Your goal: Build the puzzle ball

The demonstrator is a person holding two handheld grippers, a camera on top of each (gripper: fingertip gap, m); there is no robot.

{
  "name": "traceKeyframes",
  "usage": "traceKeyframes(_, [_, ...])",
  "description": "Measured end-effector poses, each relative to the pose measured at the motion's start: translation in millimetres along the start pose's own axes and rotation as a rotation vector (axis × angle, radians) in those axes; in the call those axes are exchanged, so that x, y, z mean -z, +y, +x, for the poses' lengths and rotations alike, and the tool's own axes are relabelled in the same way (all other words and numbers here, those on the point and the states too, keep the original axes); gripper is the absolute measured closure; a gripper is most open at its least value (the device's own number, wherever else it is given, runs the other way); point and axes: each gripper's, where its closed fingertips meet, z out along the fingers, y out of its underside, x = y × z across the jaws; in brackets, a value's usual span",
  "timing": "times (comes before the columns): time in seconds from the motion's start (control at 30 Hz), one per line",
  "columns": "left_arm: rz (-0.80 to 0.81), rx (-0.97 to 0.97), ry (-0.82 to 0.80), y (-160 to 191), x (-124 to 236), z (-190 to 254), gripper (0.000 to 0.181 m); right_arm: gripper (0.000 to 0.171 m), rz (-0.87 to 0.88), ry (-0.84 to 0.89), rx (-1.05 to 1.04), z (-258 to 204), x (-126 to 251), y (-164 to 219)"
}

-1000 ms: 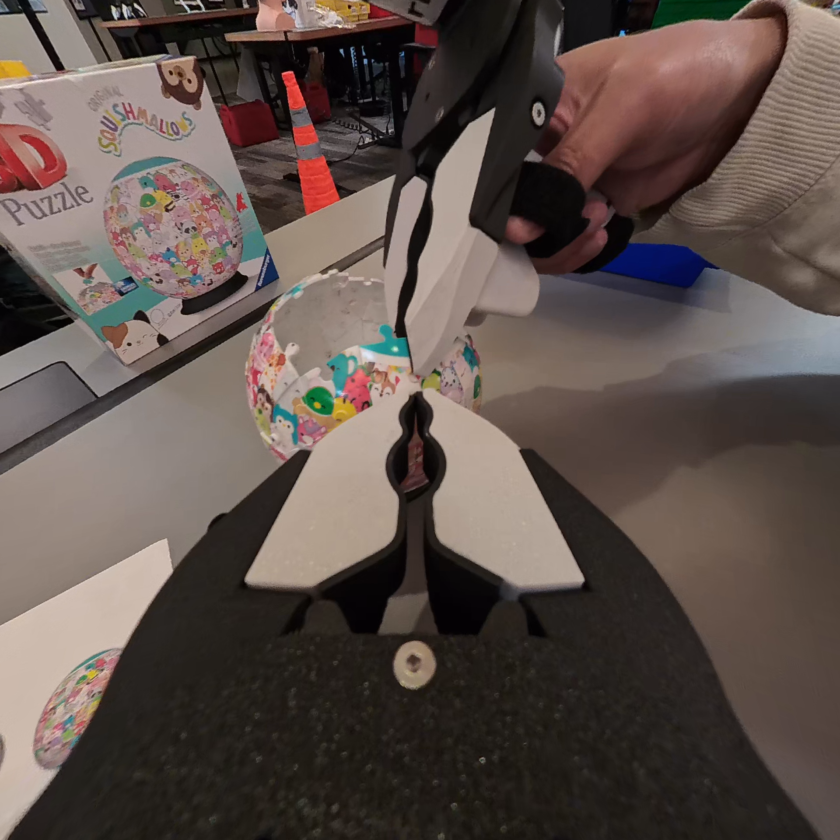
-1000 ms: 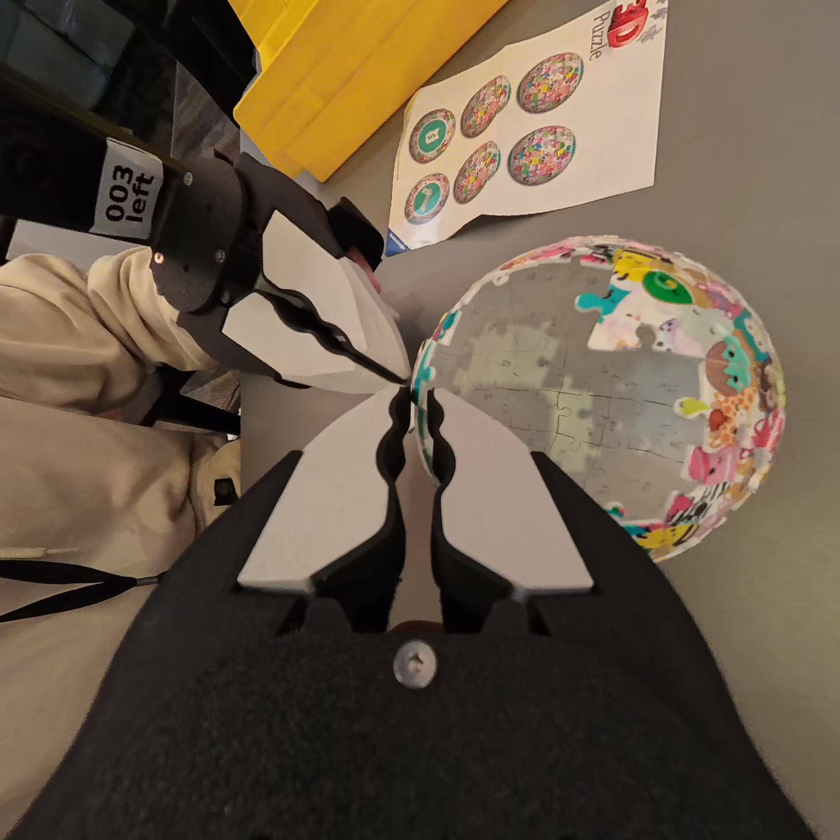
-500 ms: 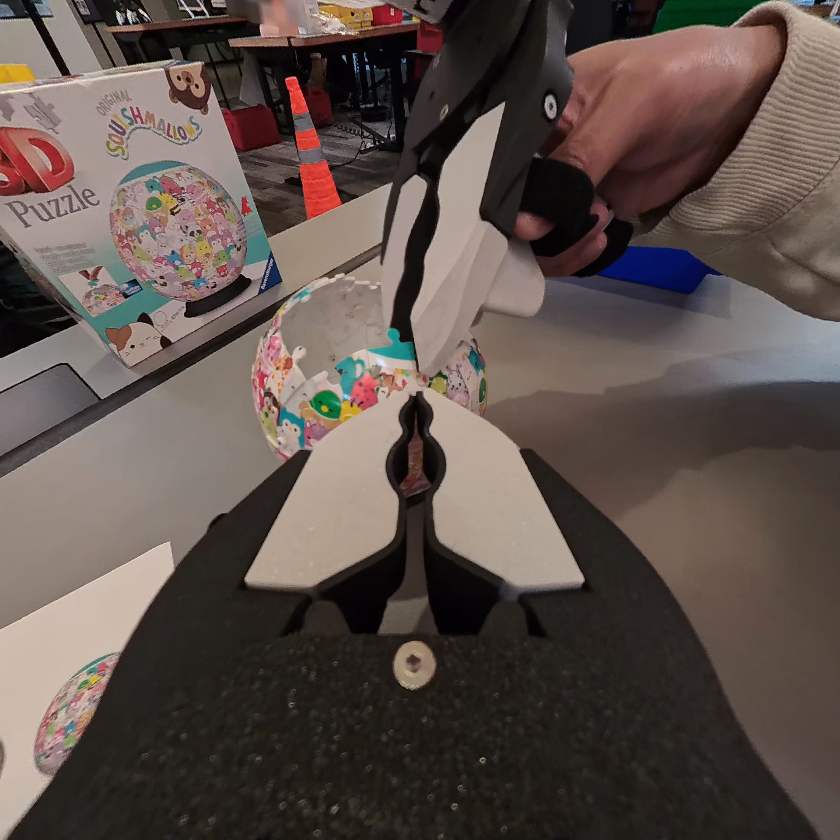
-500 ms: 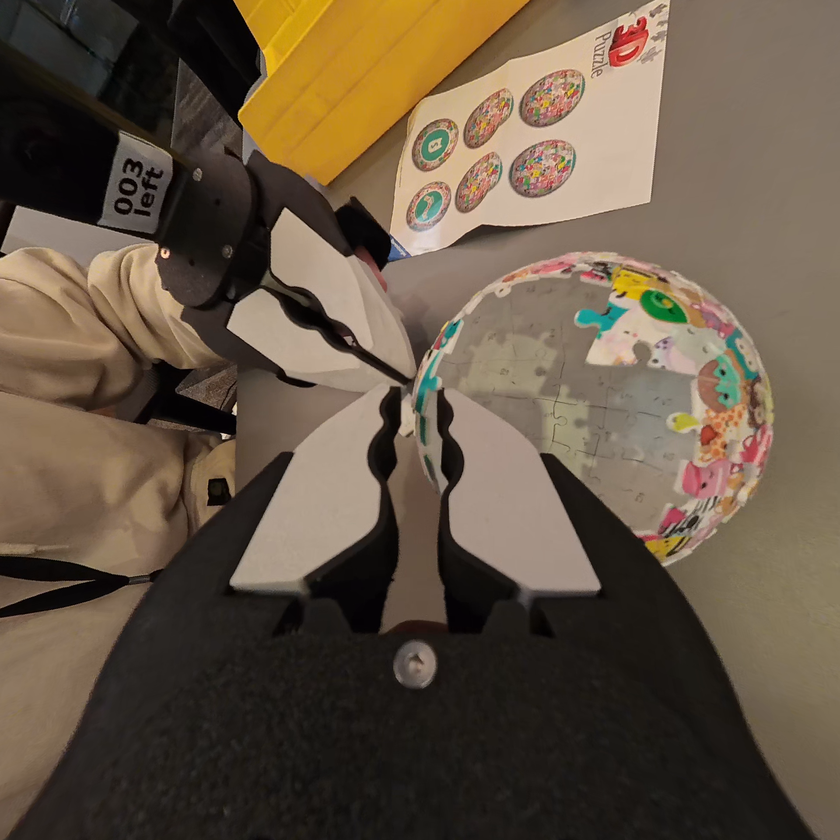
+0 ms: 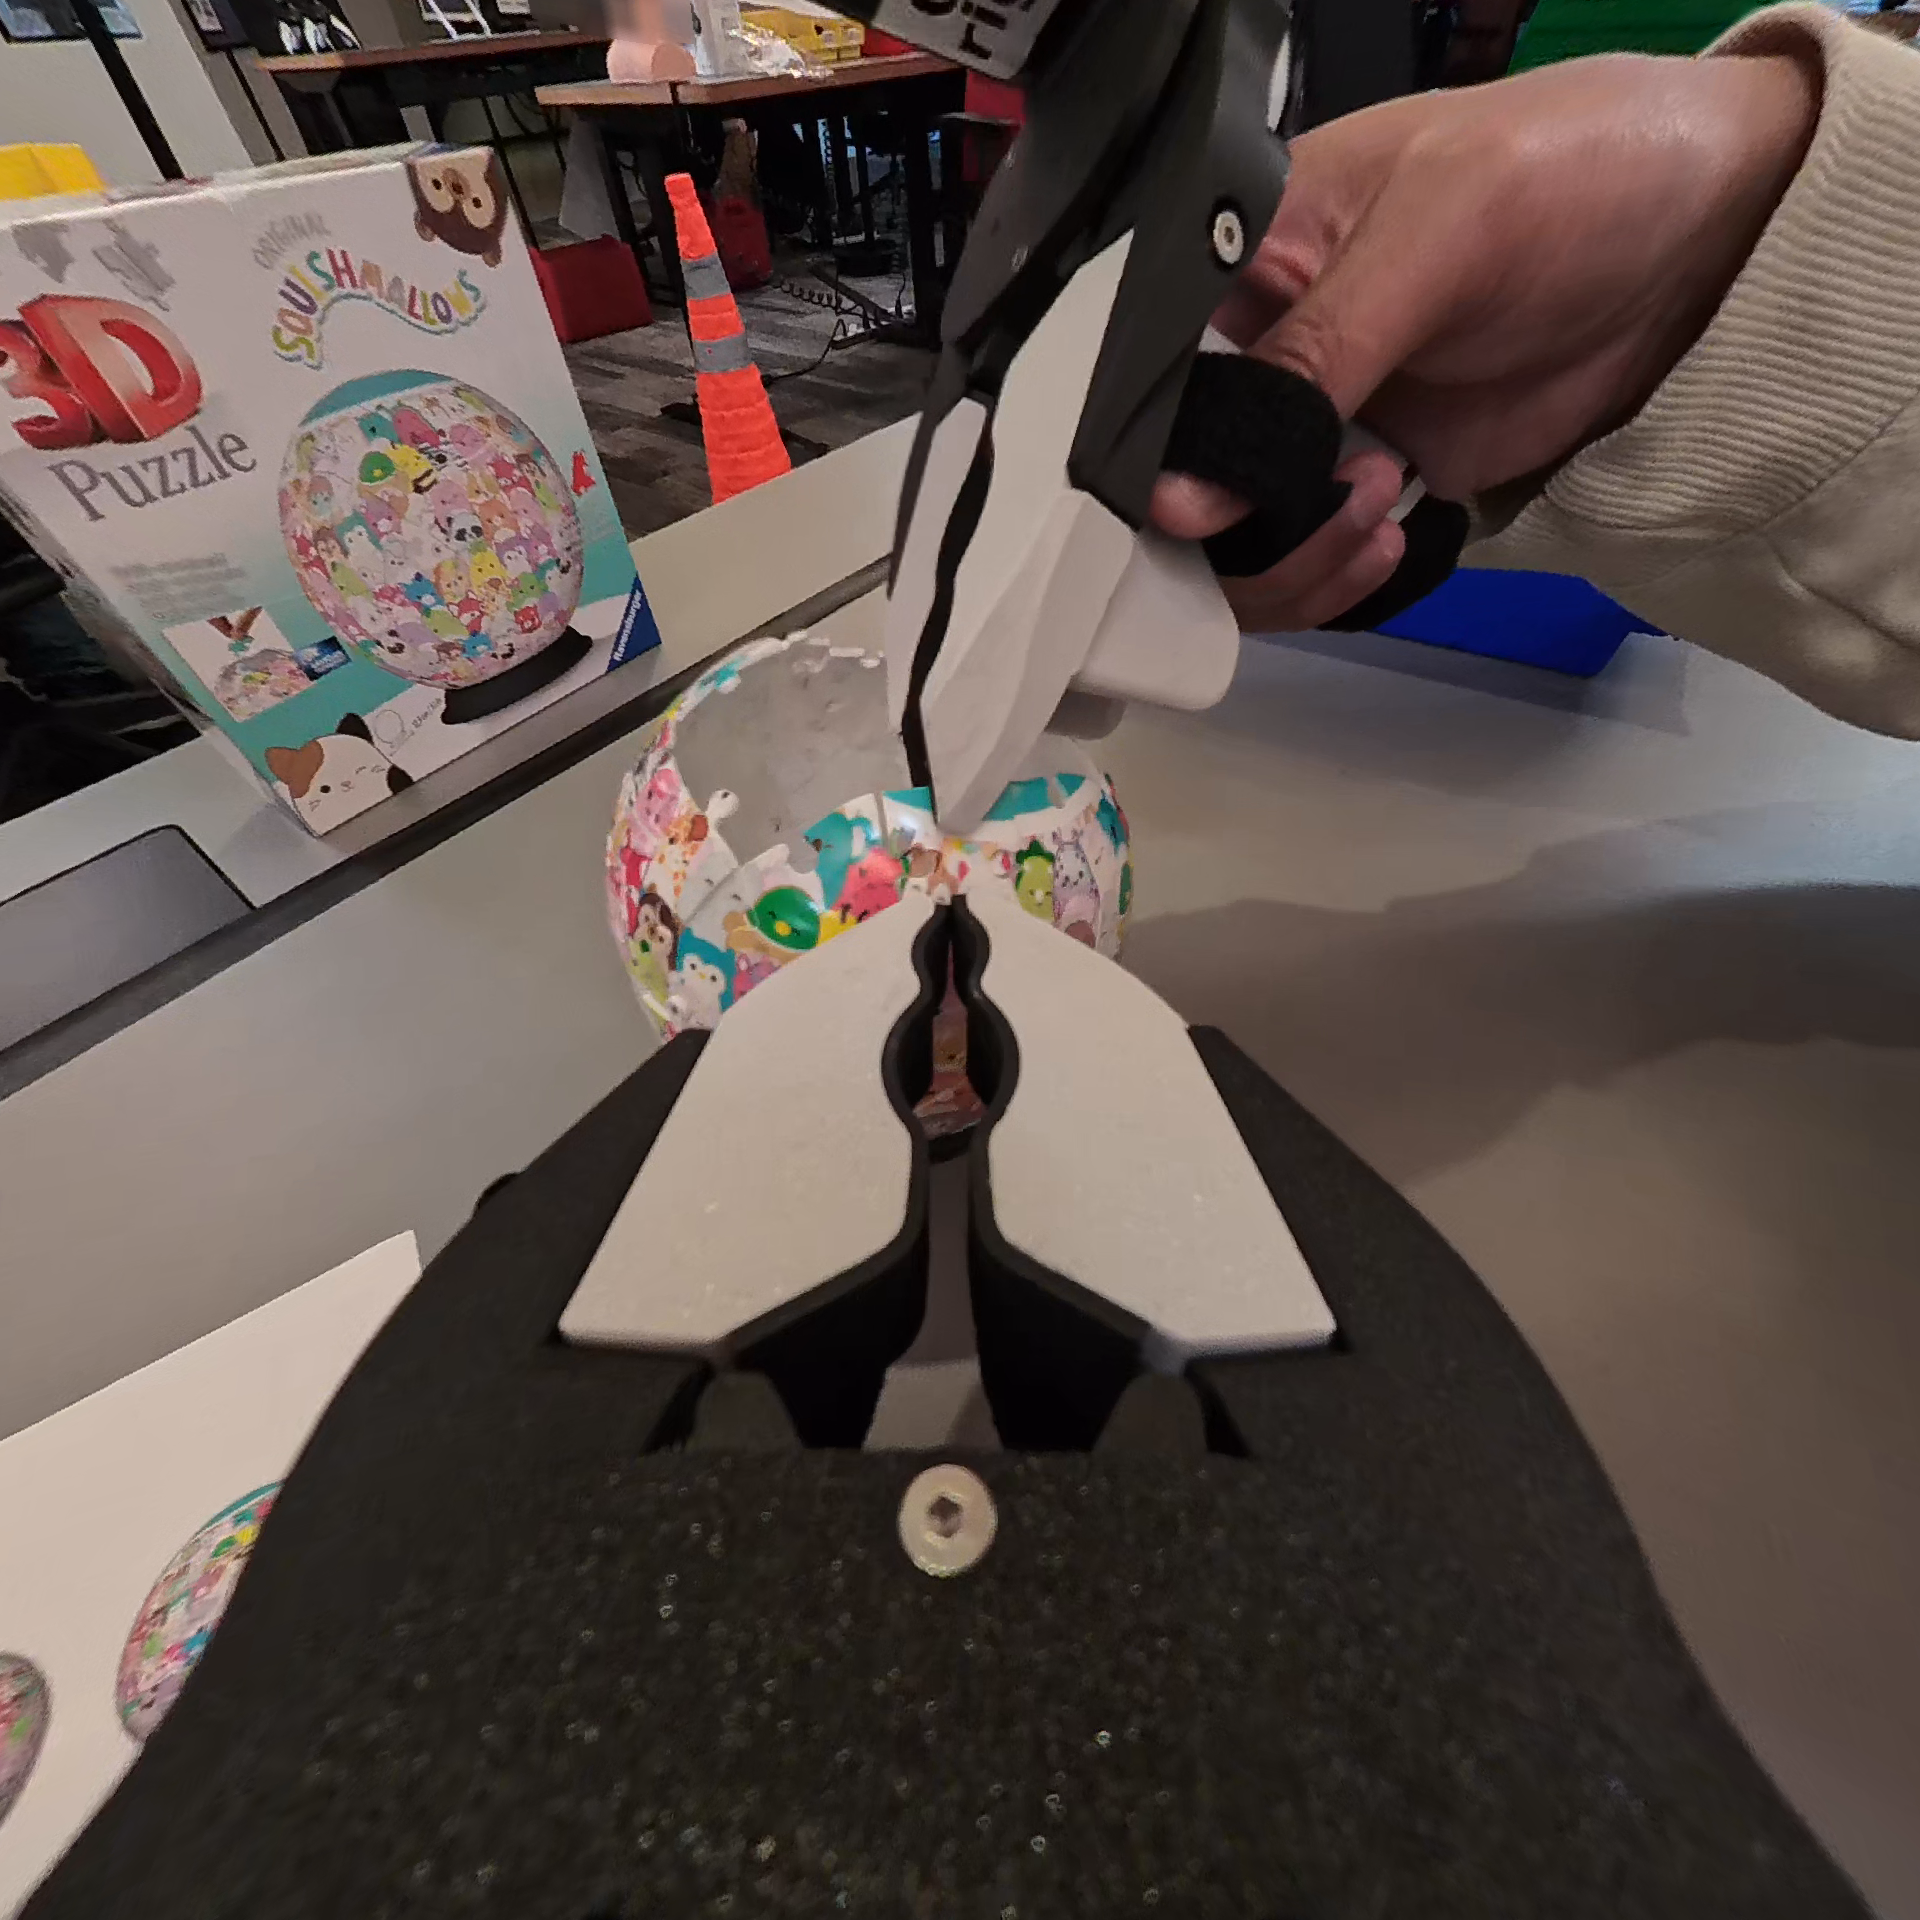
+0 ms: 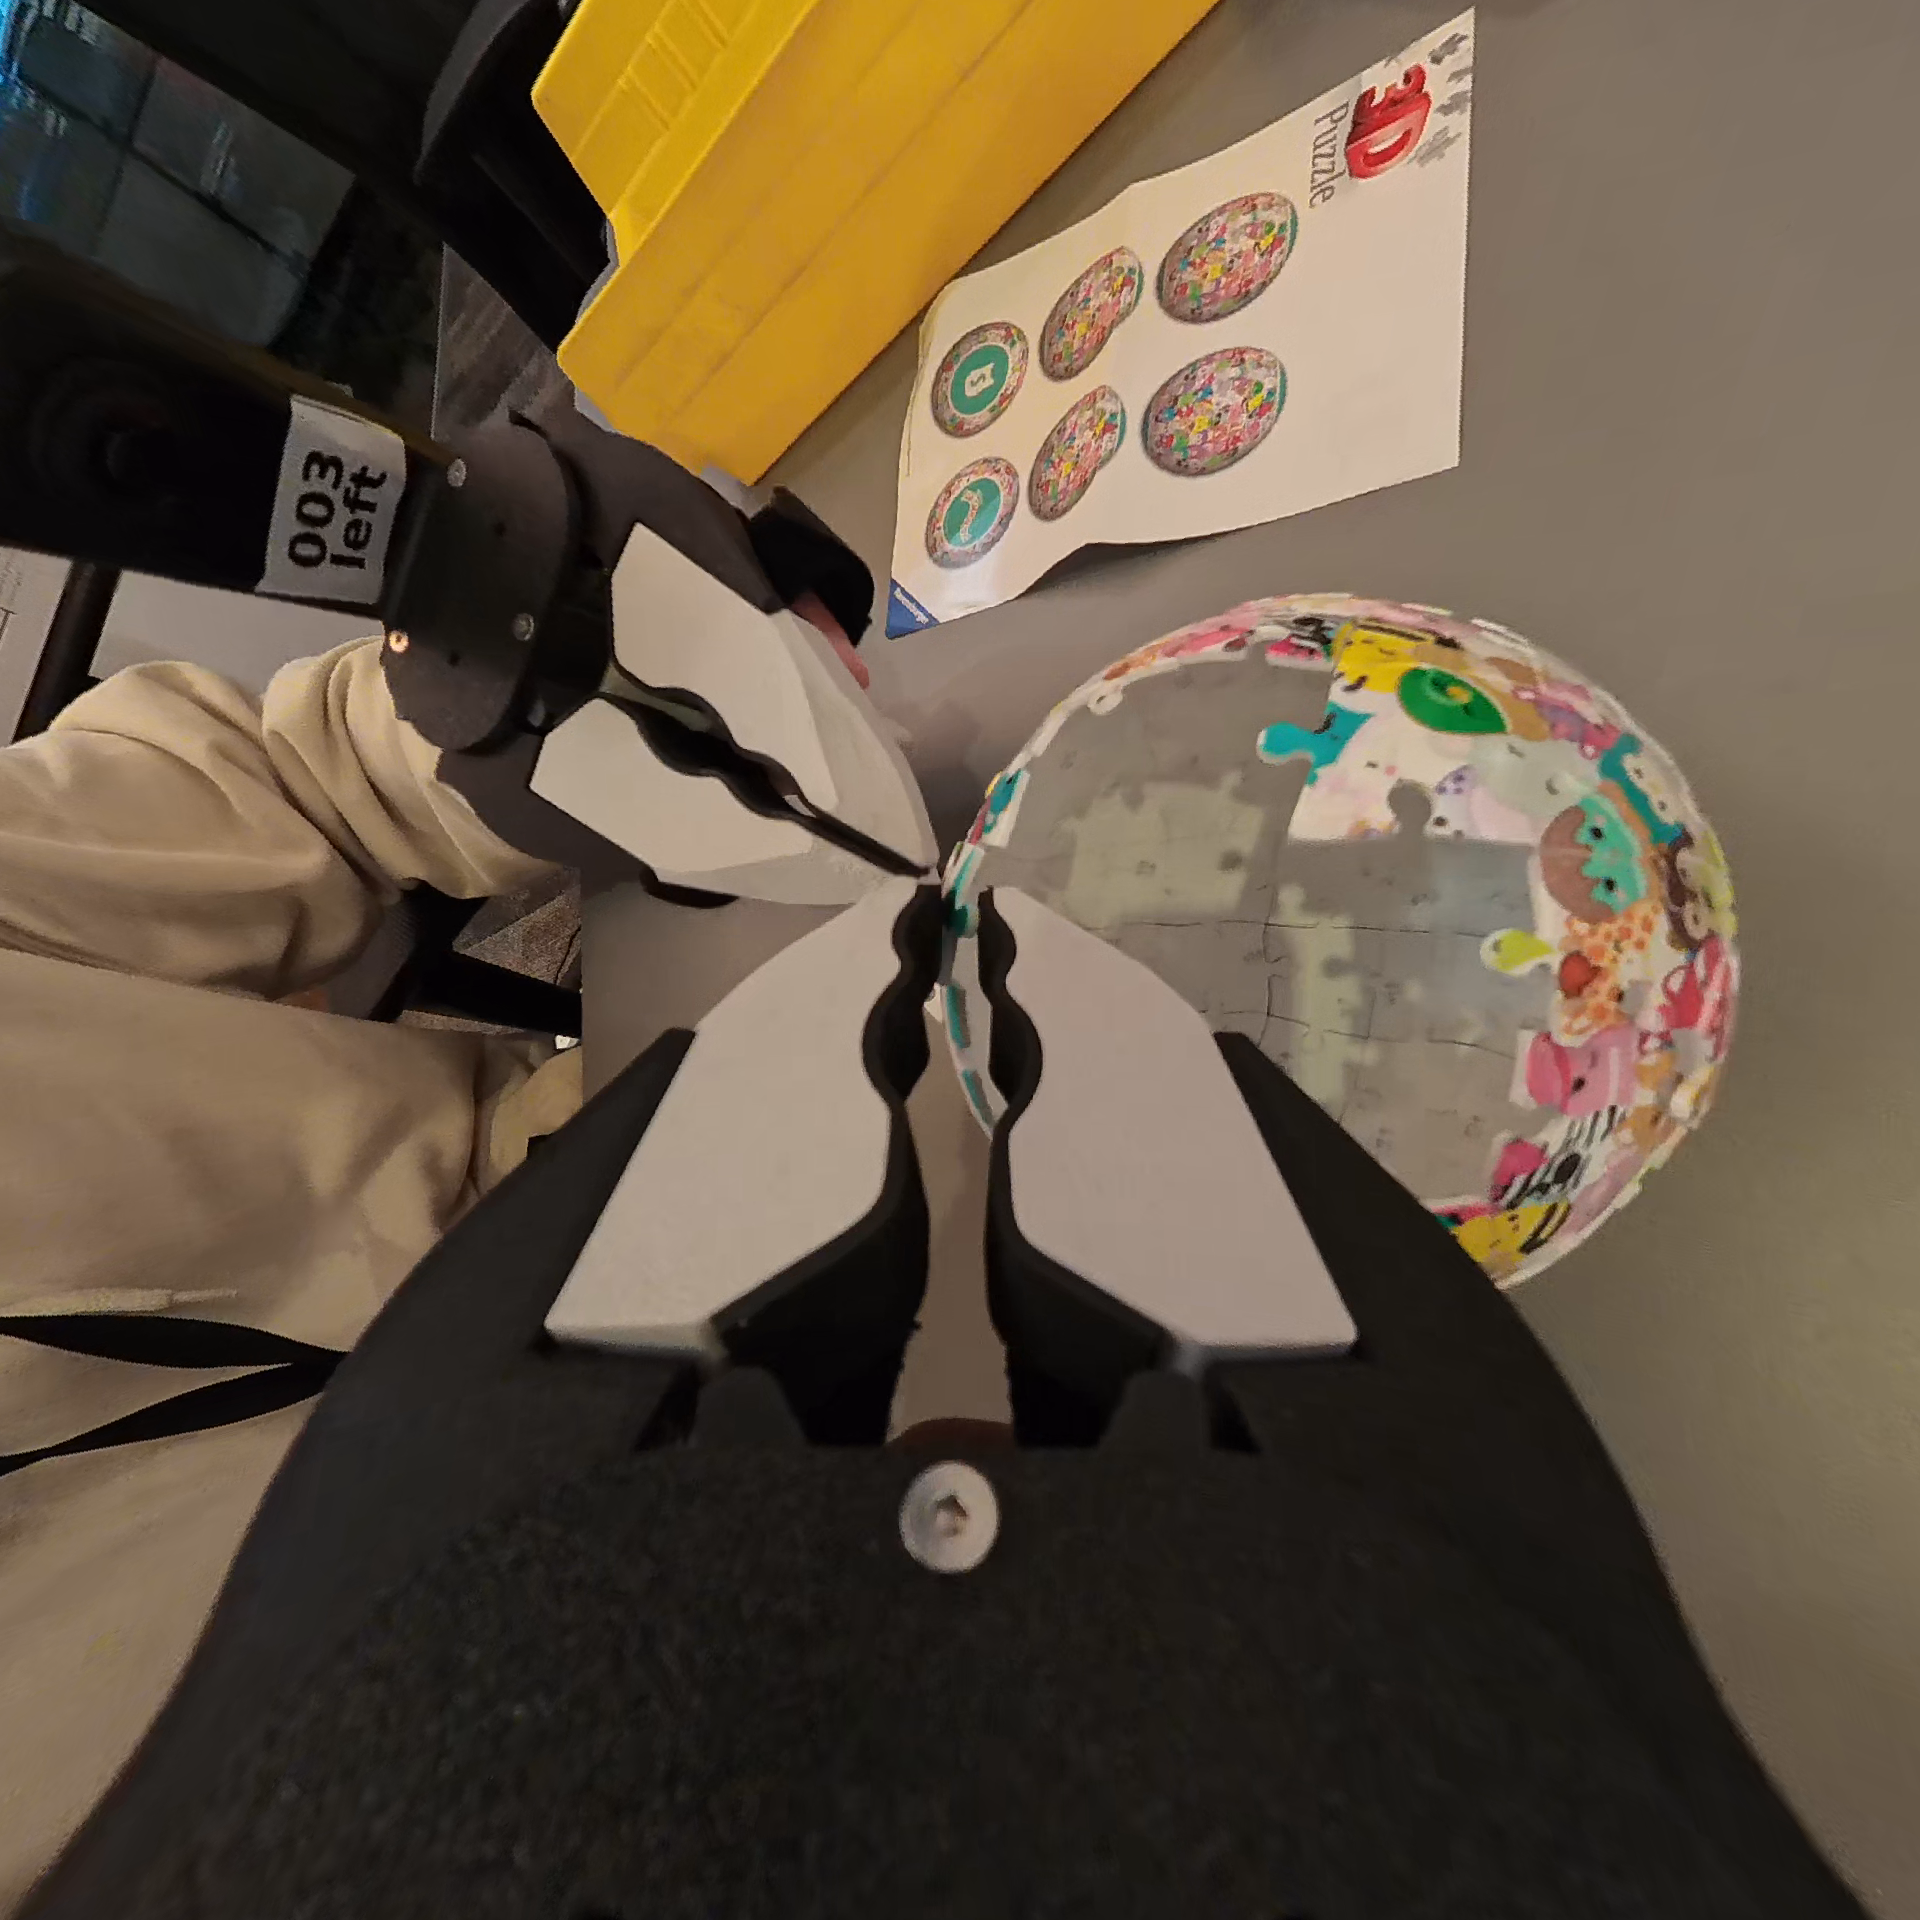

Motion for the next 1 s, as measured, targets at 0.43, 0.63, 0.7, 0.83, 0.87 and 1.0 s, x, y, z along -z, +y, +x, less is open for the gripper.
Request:
traceKeyframes(0.43, [-0.005, -0.005, 0.011, -1.4, -4.7, 2.3, 0.181, 0.153, 0.024, -0.027, -0.029, 1.5, 1.5, -5.7])
traceKeyframes(0.63, [-0.006, -0.007, 0.01, -0.9, -4.5, 2.2, 0.181, 0.161, 0.001, 0.006, -0.017, 3.6, -0.7, -5.9])
traceKeyframes(0.7, [-0.005, -0.004, 0.013, -1.0, -4.7, 2.4, 0.181, 0.161, -0.009, 0.033, -0.002, 5.0, -1.7, -5.6])
traceKeyframes(0.83, [-0.002, -0.003, 0.013, -1.4, -4.4, 2.1, 0.181, 0.161, -0.018, 0.033, 0.006, 3.0, -3.7, -6.4])
traceKeyframes(0.87, [-0.001, -0.003, 0.013, -1.4, -4.3, 2.1, 0.181, 0.162, -0.021, 0.034, 0.005, 3.0, -4.1, -6.4])
traceKeyframes(1.0, [-0.001, 0.001, 0.015, -0.8, -4.0, 1.6, 0.181, 0.165, -0.026, 0.035, 0.003, 3.1, -4.1, -6.7])
